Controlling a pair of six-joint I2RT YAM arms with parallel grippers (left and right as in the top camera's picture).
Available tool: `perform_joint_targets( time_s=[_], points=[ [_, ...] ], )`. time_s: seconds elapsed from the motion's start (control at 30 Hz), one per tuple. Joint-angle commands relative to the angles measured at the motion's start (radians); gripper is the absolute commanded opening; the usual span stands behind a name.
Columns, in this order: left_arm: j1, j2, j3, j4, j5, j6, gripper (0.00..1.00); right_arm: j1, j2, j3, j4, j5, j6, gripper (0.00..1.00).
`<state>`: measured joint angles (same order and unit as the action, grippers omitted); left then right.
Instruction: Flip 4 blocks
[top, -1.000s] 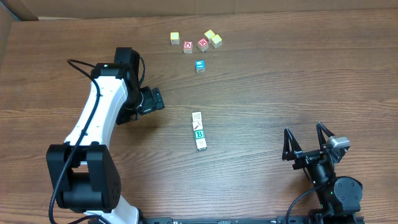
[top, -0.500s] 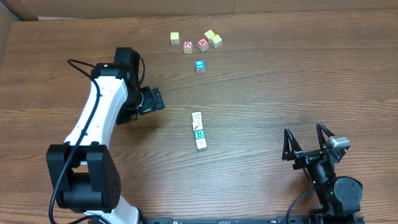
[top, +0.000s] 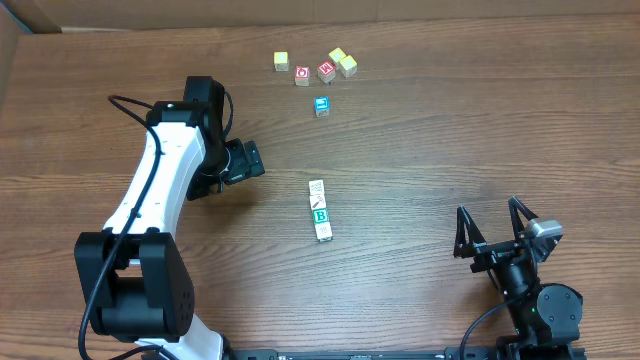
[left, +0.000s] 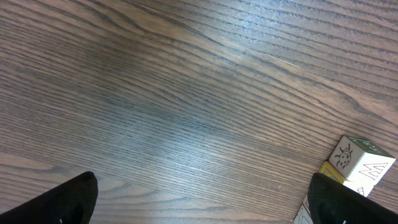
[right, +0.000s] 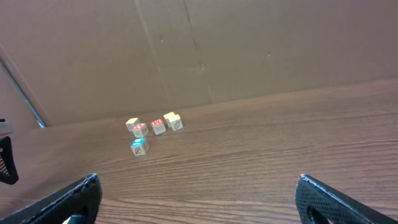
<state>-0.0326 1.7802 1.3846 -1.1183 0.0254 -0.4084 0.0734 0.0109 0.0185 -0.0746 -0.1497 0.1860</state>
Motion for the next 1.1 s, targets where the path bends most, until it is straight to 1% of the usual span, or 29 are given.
perform_joint_targets(
  time_s=[0.0, 0.17, 0.2, 0.23, 0.4, 0.5, 0.6, 0.73, 0.87, 0.97, 1.07],
  points=[
    [0.000, -0.048, 0.010, 0.001, 0.000, 0.019, 1.00, -0.004, -0.007, -0.011, 0.005, -0.002, -0.004, 1.00],
    [0.000, -0.211, 0.010, 0.001, 0.000, 0.019, 1.00, -0.004, -0.007, -0.011, 0.005, -0.002, -0.004, 1.00],
    [0.000, -0.293, 0.010, 0.000, -0.001, 0.020, 1.00, -0.004, -0.007, -0.011, 0.005, -0.002, -0.004, 1.00],
    [0.000, -0.407, 0.010, 0.007, -0.032, 0.027, 1.00, -0.004, -0.007, -0.011, 0.005, -0.002, -0.004, 1.00],
    [0.000, -0.686, 0.010, 0.000, -0.141, 0.028, 1.00, -0.004, -0.007, -0.011, 0.005, -0.002, -0.004, 1.00],
    [0.000, -0.806, 0.010, -0.037, -0.190, 0.028, 1.00, -0.004, -0.007, -0.011, 0.005, -0.002, -0.004, 1.00],
    [0.000, -0.903, 0.010, -0.091, -0.190, 0.028, 1.00, -0.004, -0.007, -0.011, 0.005, -0.002, -0.004, 1.00],
    [0.000, -0.974, 0.002, -0.181, -0.187, 0.027, 1.00, -0.004, -0.007, -0.011, 0.005, -0.002, -0.004, 1.00],
    [0.001, -1.048, -0.079, -0.194, -0.185, 0.027, 1.00, -0.004, -0.007, -0.011, 0.005, -0.002, -0.004, 1.00],
    [0.001, -1.128, -0.208, -0.163, -0.182, 0.027, 1.00, -0.004, -0.007, -0.011, 0.005, -0.002, -0.004, 1.00],
    [0.001, -1.222, -0.359, -0.095, -0.182, 0.018, 1.00, -0.004, -0.007, -0.011, 0.005, -0.002, -0.004, 1.00]
  ],
)
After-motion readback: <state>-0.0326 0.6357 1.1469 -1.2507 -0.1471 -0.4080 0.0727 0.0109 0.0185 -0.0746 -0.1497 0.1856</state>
